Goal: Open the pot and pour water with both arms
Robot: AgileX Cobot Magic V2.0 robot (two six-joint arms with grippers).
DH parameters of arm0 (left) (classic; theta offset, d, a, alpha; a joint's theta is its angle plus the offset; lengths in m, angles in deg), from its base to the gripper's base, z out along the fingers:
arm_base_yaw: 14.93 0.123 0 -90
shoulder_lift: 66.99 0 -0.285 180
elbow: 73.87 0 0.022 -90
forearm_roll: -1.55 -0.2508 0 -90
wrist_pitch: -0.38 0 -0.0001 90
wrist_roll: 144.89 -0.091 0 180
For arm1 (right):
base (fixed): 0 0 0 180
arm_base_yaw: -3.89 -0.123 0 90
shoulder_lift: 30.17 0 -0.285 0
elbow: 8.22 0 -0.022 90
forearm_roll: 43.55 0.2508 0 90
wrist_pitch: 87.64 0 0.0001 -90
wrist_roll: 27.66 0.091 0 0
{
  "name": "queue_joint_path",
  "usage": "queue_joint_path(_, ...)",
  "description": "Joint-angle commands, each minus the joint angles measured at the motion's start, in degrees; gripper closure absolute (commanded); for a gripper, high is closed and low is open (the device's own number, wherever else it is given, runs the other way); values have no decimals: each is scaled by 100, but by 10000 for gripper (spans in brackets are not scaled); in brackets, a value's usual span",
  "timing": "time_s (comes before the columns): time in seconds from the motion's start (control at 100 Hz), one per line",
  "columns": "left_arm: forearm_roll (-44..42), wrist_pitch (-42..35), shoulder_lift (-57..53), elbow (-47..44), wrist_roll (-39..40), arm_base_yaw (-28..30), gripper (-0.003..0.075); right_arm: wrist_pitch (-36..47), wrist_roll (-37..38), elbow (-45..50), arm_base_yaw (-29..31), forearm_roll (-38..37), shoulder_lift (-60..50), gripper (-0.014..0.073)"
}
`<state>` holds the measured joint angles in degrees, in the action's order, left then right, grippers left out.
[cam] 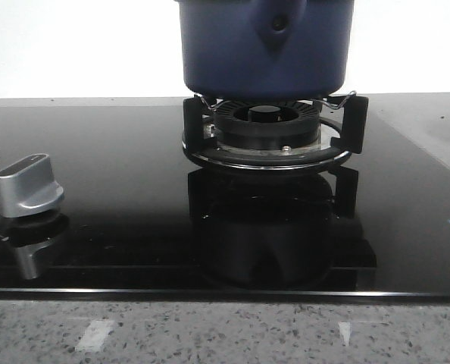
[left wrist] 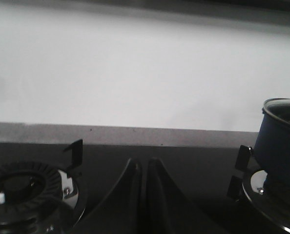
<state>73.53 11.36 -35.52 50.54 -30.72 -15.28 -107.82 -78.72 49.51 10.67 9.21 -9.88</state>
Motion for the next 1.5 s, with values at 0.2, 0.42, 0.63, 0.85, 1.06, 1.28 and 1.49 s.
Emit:
queue_joint_path(0.2,-6303,-398,-409,-283,6895,-8,741,302,-78,-149,-1,78,40,647)
queue_joint_path(0.42,-6686,-1007,-1611,-1633,6906,-8,741,302,-78,-149,-1,78,40,647)
queue_joint_path(0.63,-6623,-1039,-2579,-2360,6914,-8,741,302,-78,-149,-1,78,40,647)
queue_joint_path(0.85,-6621,-815,-2550,-2360,6914,-8,741,299,-78,-146,-1,78,51,647)
queue_joint_path(1.06,-6621,-854,-2550,-2349,6914,-8,741,309,-78,-146,-1,78,51,647)
queue_joint_path(1.28,-6621,-854,-2550,-2349,6914,-8,741,309,-78,-146,-1,78,51,647)
queue_joint_path(1.49,-6621,-854,-2550,-2349,6914,-8,741,309,-78,-146,-1,78,51,647)
